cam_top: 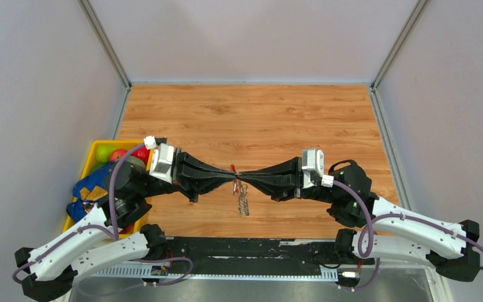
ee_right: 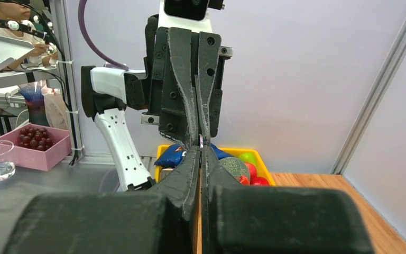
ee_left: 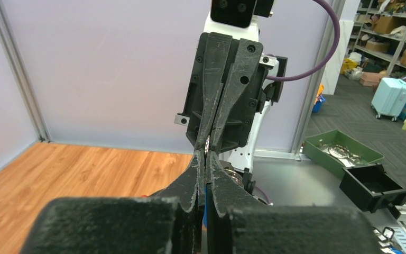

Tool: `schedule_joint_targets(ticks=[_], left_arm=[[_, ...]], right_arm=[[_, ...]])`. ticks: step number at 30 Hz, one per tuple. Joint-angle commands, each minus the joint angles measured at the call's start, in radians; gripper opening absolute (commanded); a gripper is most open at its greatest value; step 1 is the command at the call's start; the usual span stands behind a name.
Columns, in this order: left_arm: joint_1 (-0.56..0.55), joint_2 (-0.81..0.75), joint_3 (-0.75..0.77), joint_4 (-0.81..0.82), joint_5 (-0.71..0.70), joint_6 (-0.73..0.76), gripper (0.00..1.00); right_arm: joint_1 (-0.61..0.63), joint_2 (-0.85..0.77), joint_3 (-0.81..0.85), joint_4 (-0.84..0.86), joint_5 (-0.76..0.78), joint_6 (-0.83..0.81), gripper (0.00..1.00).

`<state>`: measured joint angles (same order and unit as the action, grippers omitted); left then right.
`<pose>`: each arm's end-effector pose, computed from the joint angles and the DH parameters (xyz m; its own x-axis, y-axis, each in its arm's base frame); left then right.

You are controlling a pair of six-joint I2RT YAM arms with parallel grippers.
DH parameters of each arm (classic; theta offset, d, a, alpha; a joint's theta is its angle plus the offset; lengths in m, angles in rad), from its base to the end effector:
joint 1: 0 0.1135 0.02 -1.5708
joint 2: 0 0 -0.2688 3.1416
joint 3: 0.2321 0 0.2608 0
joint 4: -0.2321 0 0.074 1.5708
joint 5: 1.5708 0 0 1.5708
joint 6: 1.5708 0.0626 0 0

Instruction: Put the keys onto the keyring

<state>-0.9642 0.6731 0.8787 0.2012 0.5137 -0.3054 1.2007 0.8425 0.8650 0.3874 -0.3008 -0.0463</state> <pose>0.0683 -0.1523 0.4425 -0.0774 -0.3478 -0.9344 0.9956 0.0221 -0.0907 0.0609 0.2083 0.4331 0.1897 0.3669 -0.9107 -0.9810 0.1092 -0.1604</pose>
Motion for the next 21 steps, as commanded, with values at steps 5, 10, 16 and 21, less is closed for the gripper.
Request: schedule_joint_targets(ticks=[5, 10, 16, 21], left_arm=[[0.002, 0.018, 0.031, -0.059, -0.056, 0.029, 0.0], [0.001, 0.024, 0.061, -0.117, -0.077, 0.05, 0.0], [0.001, 0.022, 0.091, -0.191, -0.087, 0.08, 0.0], [0.002, 0.036, 0.135, -0.31, -0.068, 0.11, 0.0]], right_arm=[[0.001, -0.027, 0.076, -0.027, -0.025, 0.002, 0.0], [0.0, -0.031, 0.14, -0.206, -0.042, -0.022, 0.09], [0.001, -0.039, 0.225, -0.44, -0.034, -0.061, 0.25], [0.001, -0.008, 0.335, -0.633, -0.005, -0.089, 0.32]])
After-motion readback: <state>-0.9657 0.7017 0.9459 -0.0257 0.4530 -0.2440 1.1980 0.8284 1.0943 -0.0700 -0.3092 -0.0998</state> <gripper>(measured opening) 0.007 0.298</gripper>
